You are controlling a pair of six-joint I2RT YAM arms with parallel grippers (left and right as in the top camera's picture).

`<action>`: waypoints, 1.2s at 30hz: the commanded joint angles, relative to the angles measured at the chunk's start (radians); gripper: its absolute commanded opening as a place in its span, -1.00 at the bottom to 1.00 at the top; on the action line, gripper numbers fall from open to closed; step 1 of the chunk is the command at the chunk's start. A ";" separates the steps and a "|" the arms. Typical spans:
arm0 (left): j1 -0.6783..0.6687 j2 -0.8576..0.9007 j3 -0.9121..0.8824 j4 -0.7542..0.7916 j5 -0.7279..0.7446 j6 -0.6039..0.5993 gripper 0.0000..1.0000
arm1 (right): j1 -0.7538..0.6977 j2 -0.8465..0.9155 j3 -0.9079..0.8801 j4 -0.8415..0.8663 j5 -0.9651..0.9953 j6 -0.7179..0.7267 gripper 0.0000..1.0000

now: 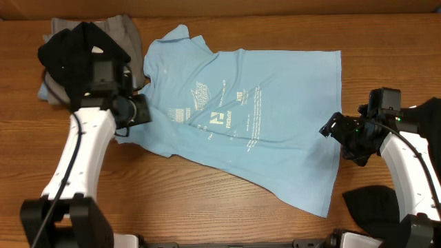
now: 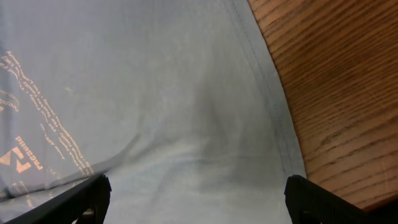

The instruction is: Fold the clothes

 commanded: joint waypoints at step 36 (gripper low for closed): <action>-0.133 0.071 -0.302 0.034 0.140 0.148 -0.92 | -0.020 -0.003 -0.002 -0.153 0.014 0.073 0.91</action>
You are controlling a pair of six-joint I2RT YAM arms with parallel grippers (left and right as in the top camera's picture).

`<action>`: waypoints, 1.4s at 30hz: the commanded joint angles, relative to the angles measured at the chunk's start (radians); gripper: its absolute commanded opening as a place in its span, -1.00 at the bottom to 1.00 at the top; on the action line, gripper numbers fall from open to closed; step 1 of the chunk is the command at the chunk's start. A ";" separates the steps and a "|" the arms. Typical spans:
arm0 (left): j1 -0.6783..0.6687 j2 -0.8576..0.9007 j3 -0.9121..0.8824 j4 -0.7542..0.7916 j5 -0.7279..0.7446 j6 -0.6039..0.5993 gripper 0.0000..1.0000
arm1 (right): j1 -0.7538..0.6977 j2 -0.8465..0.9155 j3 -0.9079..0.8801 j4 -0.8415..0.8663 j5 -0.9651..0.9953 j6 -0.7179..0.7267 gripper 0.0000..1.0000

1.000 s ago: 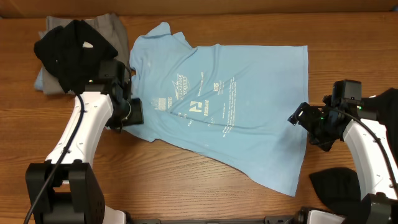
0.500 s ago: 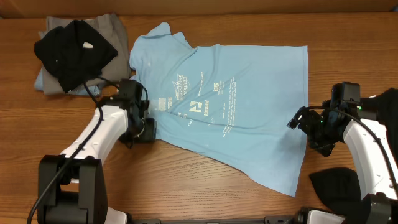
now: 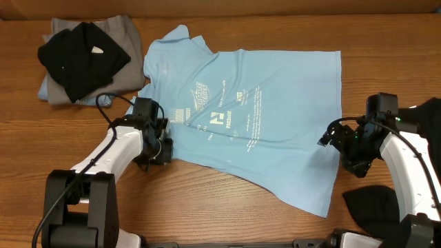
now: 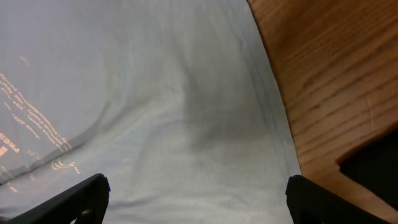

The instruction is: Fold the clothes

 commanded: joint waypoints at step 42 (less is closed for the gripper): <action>-0.381 -0.066 0.315 -0.787 0.023 -0.428 -0.33 | -0.124 -0.003 -0.002 0.103 0.061 0.038 1.00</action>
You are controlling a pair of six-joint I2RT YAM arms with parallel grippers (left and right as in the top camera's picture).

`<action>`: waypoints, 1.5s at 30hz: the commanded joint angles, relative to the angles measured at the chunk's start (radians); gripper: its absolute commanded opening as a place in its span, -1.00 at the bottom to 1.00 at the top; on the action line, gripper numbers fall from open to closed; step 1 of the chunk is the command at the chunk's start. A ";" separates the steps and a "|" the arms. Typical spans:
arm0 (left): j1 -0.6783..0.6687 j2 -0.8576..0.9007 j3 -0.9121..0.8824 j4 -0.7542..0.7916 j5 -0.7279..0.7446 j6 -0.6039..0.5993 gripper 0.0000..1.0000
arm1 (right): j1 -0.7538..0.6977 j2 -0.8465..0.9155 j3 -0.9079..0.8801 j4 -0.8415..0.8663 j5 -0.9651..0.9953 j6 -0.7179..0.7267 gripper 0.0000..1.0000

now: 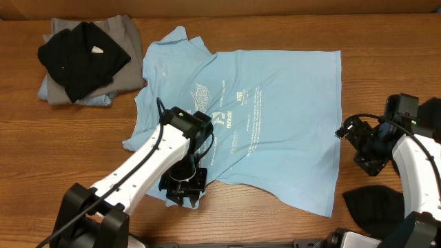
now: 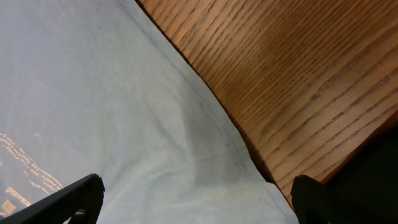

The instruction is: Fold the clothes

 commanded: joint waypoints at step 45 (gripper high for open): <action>0.455 -0.016 0.103 0.660 -0.184 0.182 -0.06 | -0.074 0.436 0.111 0.792 0.167 -0.125 -0.92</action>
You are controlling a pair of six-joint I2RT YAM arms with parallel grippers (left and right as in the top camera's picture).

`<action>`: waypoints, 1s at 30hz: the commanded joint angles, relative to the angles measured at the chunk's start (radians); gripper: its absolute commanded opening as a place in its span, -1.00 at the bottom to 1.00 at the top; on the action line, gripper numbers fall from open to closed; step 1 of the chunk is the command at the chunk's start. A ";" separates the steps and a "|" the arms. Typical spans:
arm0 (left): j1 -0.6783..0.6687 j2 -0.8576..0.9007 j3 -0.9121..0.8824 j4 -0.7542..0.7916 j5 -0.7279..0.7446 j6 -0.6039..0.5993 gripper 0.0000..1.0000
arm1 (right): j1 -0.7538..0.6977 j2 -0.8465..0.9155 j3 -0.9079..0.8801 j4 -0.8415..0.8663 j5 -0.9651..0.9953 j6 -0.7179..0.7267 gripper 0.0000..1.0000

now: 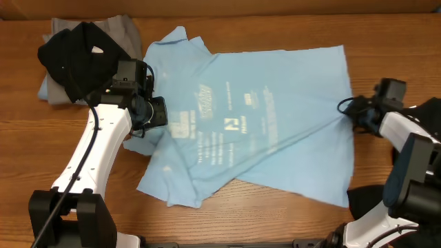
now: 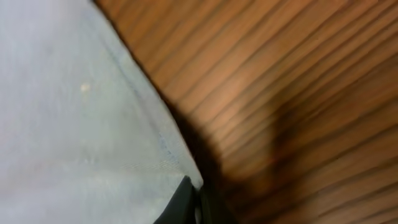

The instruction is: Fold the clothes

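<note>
A light blue T-shirt (image 1: 262, 124) with a pale print lies spread across the wooden table (image 1: 227, 220), its left part creased and bunched. In the overhead view my right gripper (image 1: 343, 107) sits at the shirt's right edge, and the right wrist view shows that gripper (image 2: 198, 199) shut on the hem of the shirt (image 2: 74, 124). My left gripper (image 1: 156, 111) rests at the shirt's left side by the sleeve; its jaws cannot be made out from above.
A stack of folded clothes (image 1: 83, 58), black on top of grey and blue, lies at the back left. Dark cloth (image 1: 365, 200) sits at the front right, with more (image 1: 431, 110) by the right arm.
My left gripper has gone from the shirt's front-left hem back up to the left sleeve. The right gripper, open beside the right edge before, is now shut on that edge. The shirt has shifted and turned.
First my left gripper was at the left sleeve and the right hung open over the right hem. Then the left was lower on the left side, then at the front-left hem. The right had shifted off the edge. Now it grips the edge and the shirt lies turned.
</note>
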 commanded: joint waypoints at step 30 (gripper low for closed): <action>-0.004 0.472 0.015 0.640 0.083 0.169 -0.92 | 0.008 -0.534 0.211 -0.538 -0.314 -0.030 0.56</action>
